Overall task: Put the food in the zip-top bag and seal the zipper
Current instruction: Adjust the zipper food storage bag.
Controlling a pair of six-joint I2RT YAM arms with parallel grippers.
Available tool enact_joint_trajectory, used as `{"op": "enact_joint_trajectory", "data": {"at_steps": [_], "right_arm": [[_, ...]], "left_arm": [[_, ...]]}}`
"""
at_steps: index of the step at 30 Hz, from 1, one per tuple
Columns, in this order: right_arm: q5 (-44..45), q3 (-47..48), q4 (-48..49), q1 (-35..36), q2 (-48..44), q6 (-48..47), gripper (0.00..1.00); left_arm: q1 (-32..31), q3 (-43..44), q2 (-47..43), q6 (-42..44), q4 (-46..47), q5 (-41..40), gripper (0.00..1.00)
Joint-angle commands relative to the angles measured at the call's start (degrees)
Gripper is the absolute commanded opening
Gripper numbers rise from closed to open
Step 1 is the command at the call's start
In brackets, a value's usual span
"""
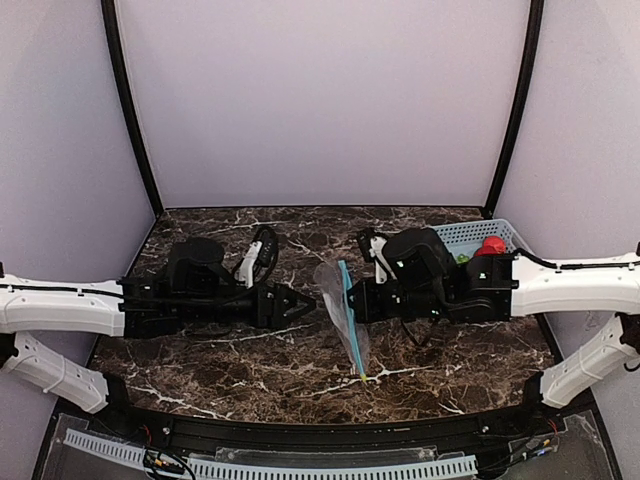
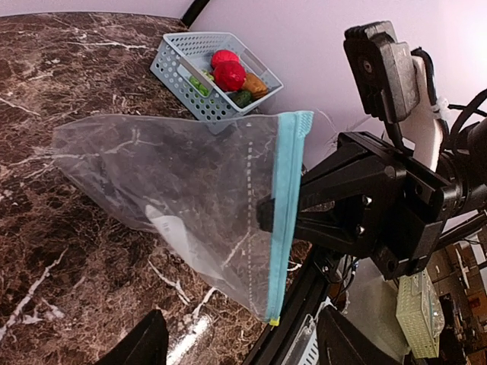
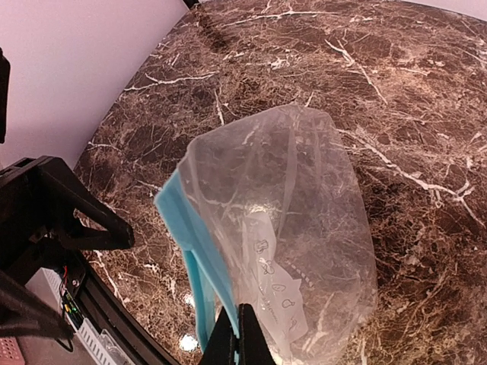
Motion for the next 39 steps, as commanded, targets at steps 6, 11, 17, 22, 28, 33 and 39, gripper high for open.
{"op": "enact_joint_trajectory", "data": {"at_steps": [6,11,17,22,28,33,39], "right_arm": [[-1.8,2.2,3.1,2.3,3.7,-0.3,0.0],[-2.3,2.2,3.9,2.9,4.2,-0.5,0.0],[-2.5,2.2,4.5,3.7,4.4,-0.6,0.0],[-2.0,2.2,4.5,4.3,4.5,-0.3,0.0],[-1.1,2.0,4.5,4.6,4.7,0.3,0.0],[-0.6,2.1,4.4,4.6,4.7,0.5,0.0],[-0.9,2.4,4.4,4.6,5.3,0.2,0.0]], "left_arm": [[-2.3,5.2,7.9,-0.7,4.9,2.0,0.73],[-2.3,5.7,10.1,-0.7,5.9,1.9,0.74],[-2.3,6.1,12.1,-1.0,6.8,0.4,0.71],[-2.3,6.7,12.7,-0.7,4.9,-1.2,0.47],[-2.5,6.1,12.3,-0.8,3.4,-2.6,0.27],[-2.5,5.1,11.2,-1.0,1.6,-4.9,0.22],[-2.5,4.7,10.6,-1.0,0.3,-6.6,0.21]]}}
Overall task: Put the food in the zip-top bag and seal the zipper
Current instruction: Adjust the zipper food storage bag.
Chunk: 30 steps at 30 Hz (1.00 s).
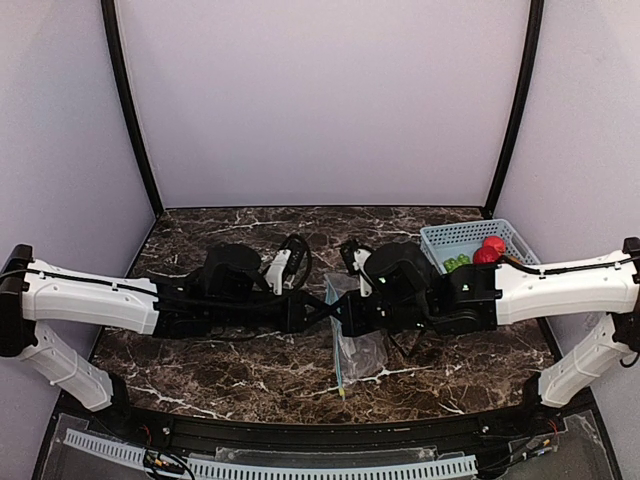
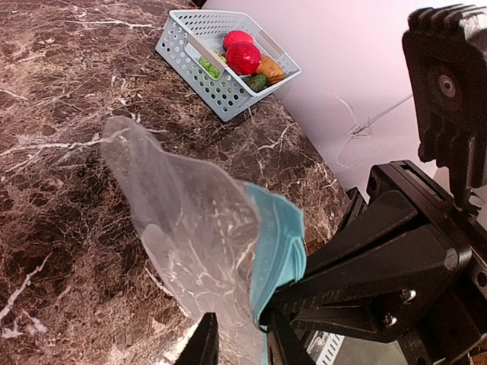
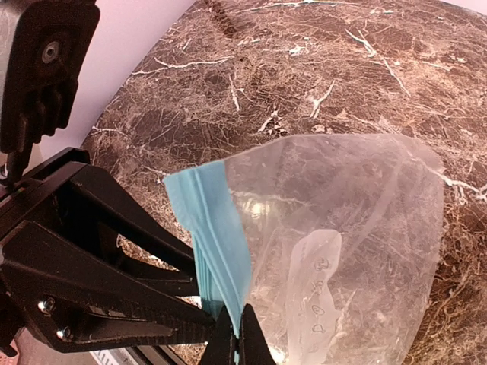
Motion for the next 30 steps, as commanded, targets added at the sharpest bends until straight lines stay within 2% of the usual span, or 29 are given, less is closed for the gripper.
{"op": "enact_joint_trajectory", "data": {"at_steps": [1,15,19,20,24,30], "right_arm": [[-1.2,1.8,1.9,1.2,1.0,-0.1,0.0],[-0.6,2.4,1.6,1.3,2.1,-0.1,0.0],[-0.6,2.7,1.7,1.4,2.6,-0.2,0.0],[-0.5,2.9,1.5,1.4,2.7,-0.2,0.0],[1.8,4.1,-1.4,1.5,2.8,-0.5,0.0],[8.5,6.2,-10.5,1.5,1.3,-1.1,0.0]], "left_arm": [[0.3,-0.5,-1.2,0.1,-2.5,-3.5,0.21],[0.1,3.3,2.5,0.3,-3.0,-2.2,0.17],[-0.1,3.3,3.4,0.1,-2.3,-1.4,0.08],[-0.2,3.5,3.5,0.2,-2.4,-1.4,0.03],[-0.3,4.1,2.6,1.8,-6.3,-3.9,0.01],[-0.3,4.9,-2.5,6.3,-17.6,-12.7,0.01]]}}
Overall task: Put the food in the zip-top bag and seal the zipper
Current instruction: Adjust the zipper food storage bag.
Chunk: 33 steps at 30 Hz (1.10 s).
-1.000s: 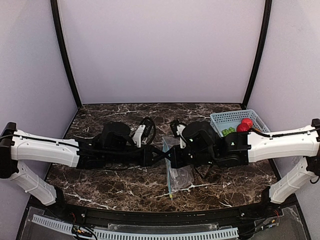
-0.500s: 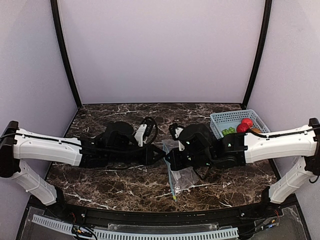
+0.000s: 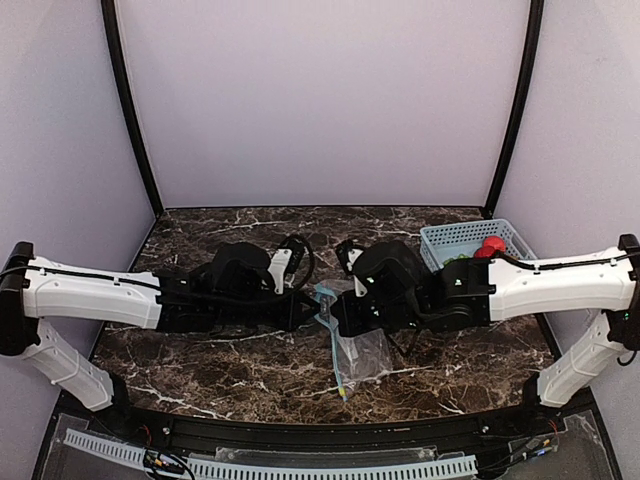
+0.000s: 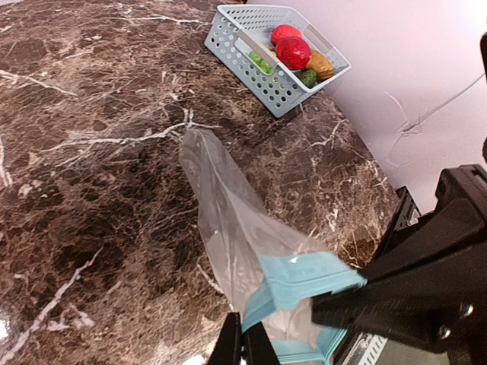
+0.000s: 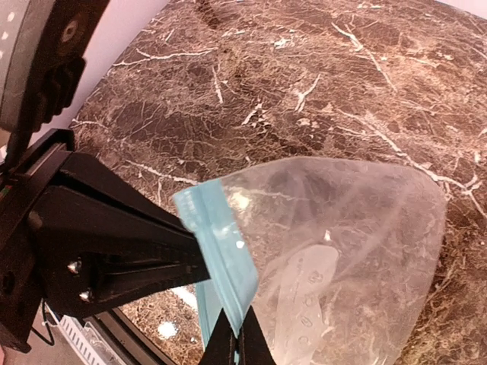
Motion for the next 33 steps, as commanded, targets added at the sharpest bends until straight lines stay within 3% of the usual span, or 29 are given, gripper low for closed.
{"op": "enact_joint_trajectory", "data": {"at_steps": [1,6,10,15,22,33], "right_arm": [[6.4,2.9,-6.5,0.6,-1.3,-0.9,0.0],[9.6,3.8,-11.7,0.5,-1.7,-0.3,0.0],[8.9,3.3,-11.7,0.5,-1.2,0.9,0.0],[7.2,3.3,-10.0,0.6,1.2,2.4,0.13],[4.9,2.4,-5.1,0.6,4.0,5.9,0.4],[6.8,3.3,-8.1,0.6,8.5,11.3,0.45]], "left_arm": [[-0.2,1.6,-4.8,4.2,-12.3,-7.0,0.01],[-0.3,2.3,-6.5,6.1,-16.9,-10.1,0.01],[-0.3,2.2,-7.3,6.1,-15.4,-7.6,0.01],[-0.4,0.6,-7.4,2.8,-7.3,-0.7,0.01],[-0.3,-3.2,-7.9,-2.7,3.1,3.0,0.01],[-0.3,-6.7,-11.2,-4.4,6.0,-1.6,0.01]]}}
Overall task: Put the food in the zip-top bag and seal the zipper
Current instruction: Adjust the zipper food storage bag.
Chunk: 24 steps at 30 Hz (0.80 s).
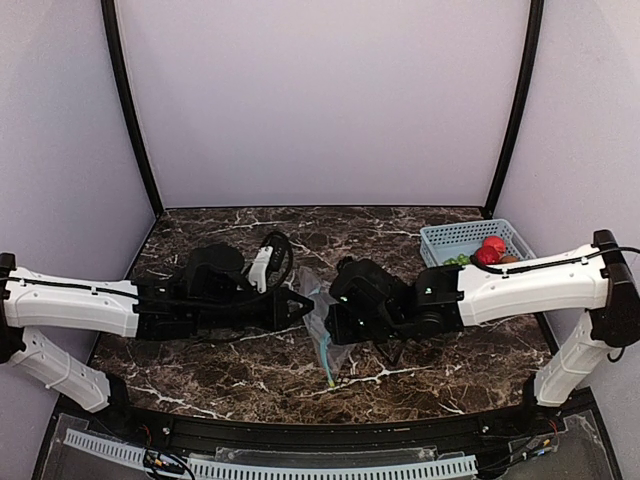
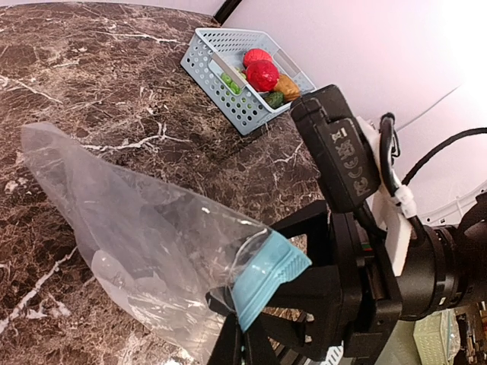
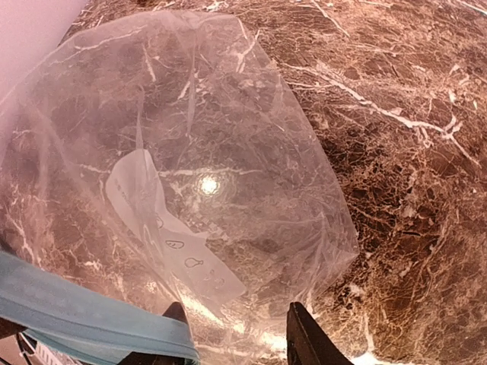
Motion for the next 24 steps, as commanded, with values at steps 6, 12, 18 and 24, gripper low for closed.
{"op": "enact_joint_trajectory", "data": {"at_steps": [6,12,18,24], "right_arm": [[0.3,-1.7,-2.6,0.1,1.2,3.7,0.45],[0.6,-3.5,-2.9,0.2,-1.4,4.7,0.26],[-0.7,-4.1,2.3,0.2,-6.1,1.3,0.0],[-1.1,-3.1,5.0,0.7,-7.4,-0.3,0.0]], "left_arm": [[0.3,-0.4,-5.0,1.3,0.3,-5.5,0.01],[0.3,0.6,-4.7,3.6,-4.3,-5.8,0.01],[0.3,2.0,-2.4,5.8,-9.1,-6.6,0.01],[0.3,1.9,-0.3,4.3,-5.2,-3.7,0.17]]}}
